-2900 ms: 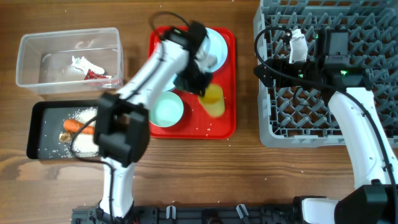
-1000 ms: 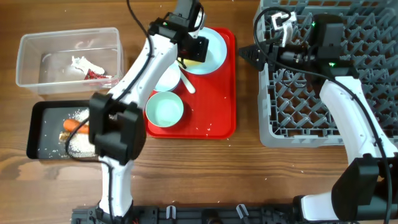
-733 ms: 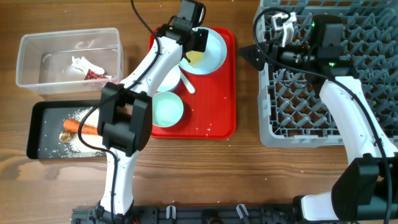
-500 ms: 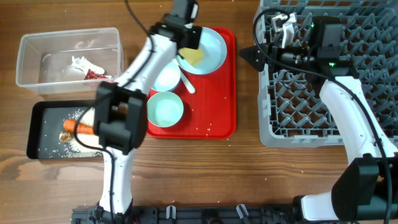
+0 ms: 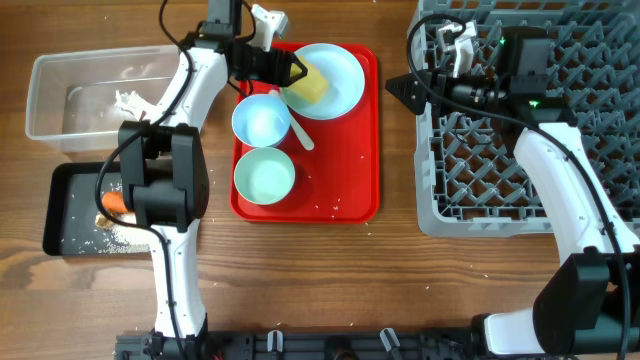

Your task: Sort waste into correct bins and load items into the dishwasher rack

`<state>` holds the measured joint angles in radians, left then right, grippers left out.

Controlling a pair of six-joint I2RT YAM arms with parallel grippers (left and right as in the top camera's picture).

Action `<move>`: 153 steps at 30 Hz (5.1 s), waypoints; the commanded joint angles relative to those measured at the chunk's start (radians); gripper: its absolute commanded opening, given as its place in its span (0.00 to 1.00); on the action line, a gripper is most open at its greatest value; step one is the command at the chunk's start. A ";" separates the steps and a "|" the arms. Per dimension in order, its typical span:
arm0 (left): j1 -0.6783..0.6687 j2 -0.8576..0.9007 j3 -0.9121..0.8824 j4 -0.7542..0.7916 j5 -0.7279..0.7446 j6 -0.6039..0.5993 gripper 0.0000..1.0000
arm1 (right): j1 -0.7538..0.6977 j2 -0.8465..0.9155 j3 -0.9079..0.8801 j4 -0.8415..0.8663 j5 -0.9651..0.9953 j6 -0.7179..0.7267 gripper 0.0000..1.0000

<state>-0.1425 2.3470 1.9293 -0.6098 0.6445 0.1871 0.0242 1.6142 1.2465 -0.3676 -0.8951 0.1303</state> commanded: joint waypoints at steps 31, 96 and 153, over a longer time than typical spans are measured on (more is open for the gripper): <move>-0.021 -0.225 0.008 -0.303 0.390 -0.104 0.04 | 0.002 0.003 0.008 0.014 -0.072 -0.045 0.78; -0.636 -0.417 -0.443 -0.496 -1.026 -0.134 0.84 | -0.319 0.016 0.010 0.070 -0.307 0.081 0.86; 0.043 -0.665 -0.632 0.401 0.824 -0.379 0.30 | 0.303 0.016 0.010 0.568 -0.390 0.109 0.38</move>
<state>-0.0944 1.6768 1.2934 -0.2089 1.4532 -0.1940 0.3233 1.6417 1.2461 0.1959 -1.2640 0.2600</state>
